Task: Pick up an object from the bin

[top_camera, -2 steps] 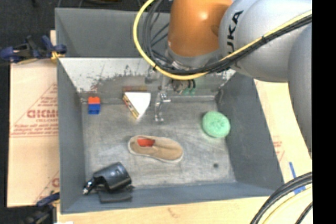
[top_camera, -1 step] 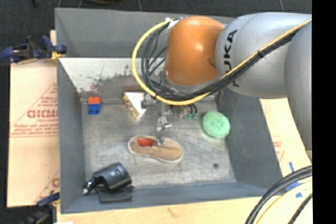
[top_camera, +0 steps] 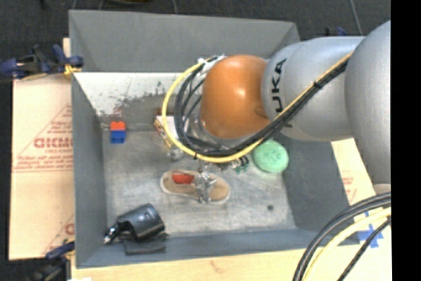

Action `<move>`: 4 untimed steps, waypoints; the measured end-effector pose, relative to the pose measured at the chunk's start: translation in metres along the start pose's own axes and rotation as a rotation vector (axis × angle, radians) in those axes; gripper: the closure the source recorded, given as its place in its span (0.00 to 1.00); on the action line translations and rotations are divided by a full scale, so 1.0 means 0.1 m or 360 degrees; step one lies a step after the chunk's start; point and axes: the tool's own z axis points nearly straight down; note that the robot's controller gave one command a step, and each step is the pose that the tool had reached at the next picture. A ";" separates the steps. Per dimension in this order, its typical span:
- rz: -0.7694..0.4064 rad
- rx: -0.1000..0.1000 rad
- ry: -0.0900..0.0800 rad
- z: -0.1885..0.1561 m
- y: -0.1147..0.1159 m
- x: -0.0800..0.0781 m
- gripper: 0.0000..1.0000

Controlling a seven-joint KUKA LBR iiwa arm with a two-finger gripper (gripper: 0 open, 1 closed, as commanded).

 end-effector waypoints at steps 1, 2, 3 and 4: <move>0.0090 -0.0015 0.0023 0.37 -0.15 -0.13 1.00; 0.0089 -0.0014 0.0020 0.37 -0.15 -0.13 1.00; 0.0235 -0.0001 0.0003 -0.79 -0.54 -0.12 1.00; 0.0236 -0.0003 0.0004 -0.79 -0.53 -0.12 1.00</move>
Offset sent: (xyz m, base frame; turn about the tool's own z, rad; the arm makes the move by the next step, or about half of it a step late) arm 0.0000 0.0000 0.0000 0.0000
